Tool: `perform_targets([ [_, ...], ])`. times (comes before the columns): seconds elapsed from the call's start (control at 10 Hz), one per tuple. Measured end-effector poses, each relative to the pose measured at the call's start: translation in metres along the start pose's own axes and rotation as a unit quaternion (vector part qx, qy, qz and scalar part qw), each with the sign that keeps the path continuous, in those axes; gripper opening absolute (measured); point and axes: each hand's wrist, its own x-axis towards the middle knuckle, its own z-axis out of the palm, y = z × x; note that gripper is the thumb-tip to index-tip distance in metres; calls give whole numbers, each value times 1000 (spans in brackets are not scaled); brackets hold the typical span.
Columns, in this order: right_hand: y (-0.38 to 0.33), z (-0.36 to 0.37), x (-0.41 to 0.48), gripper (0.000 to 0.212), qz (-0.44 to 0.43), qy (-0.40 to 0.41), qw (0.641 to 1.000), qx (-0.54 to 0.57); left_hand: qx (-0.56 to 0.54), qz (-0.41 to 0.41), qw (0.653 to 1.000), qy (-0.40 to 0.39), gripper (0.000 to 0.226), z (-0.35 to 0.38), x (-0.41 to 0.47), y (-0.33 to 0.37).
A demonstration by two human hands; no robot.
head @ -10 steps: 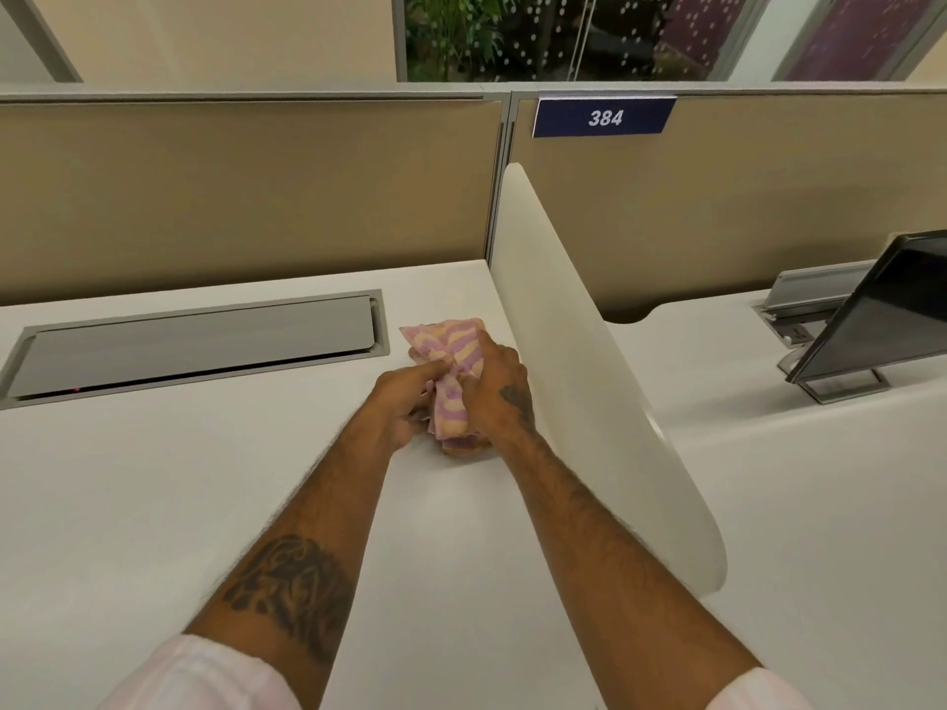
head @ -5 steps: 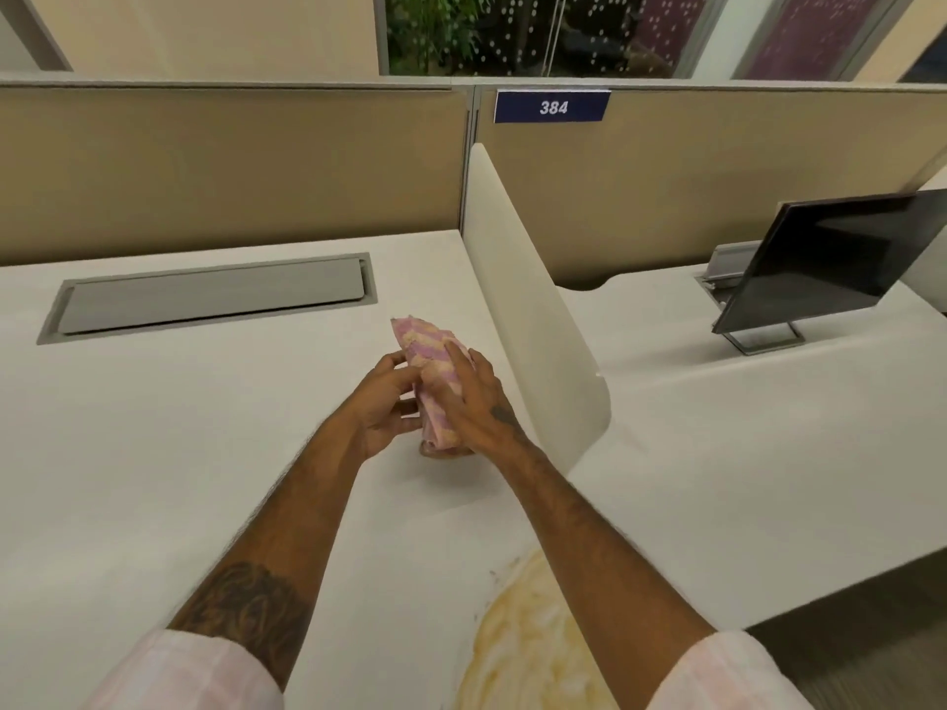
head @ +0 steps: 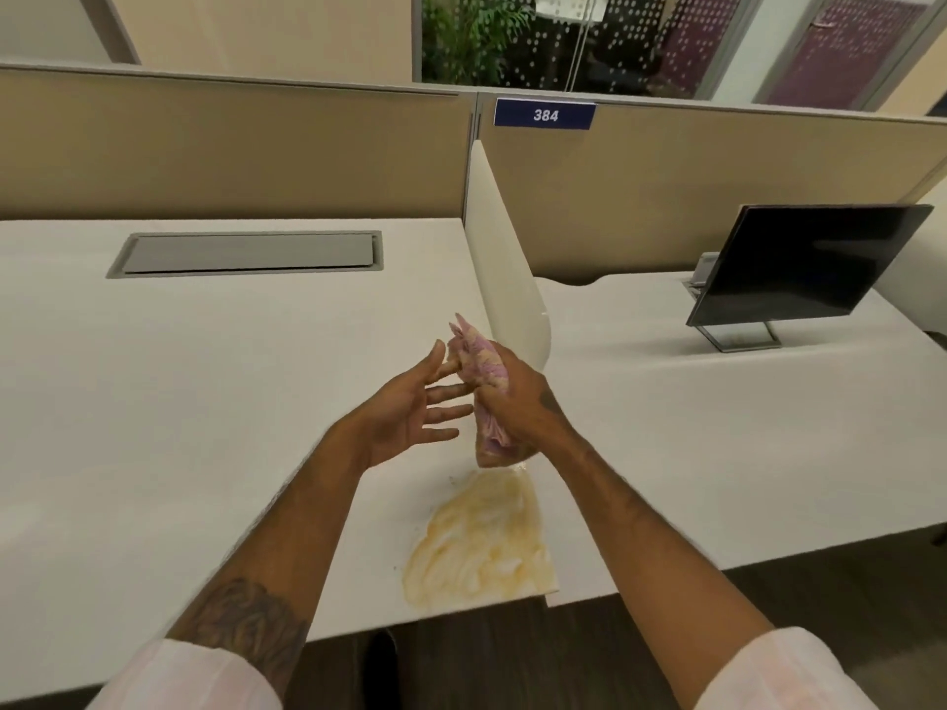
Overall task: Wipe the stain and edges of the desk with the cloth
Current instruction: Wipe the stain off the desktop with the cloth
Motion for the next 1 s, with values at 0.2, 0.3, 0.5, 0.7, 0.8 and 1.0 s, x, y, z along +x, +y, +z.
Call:
perform_targets([
  [0.2,25,3,-42,61,19,-26,990,-139,295,47,923,242,52,-11,-38,-55],
  [0.3,46,23,-54,70,32,-25,966,-254,405,43,860,309,66,-39,-58,-95],
  [0.5,81,74,-74,74,36,-24,939,-340,623,6,724,296,92,-85,-85,-157],
  [0.7,86,88,-59,71,55,8,932,-358,670,3,680,299,90,-96,-92,-189],
  [0.8,80,96,-60,71,53,26,927,-369,677,14,666,313,81,-98,-89,-194],
  [1.0,85,97,-93,64,-10,5,918,-397,684,25,657,315,80,-99,-89,-194],
])
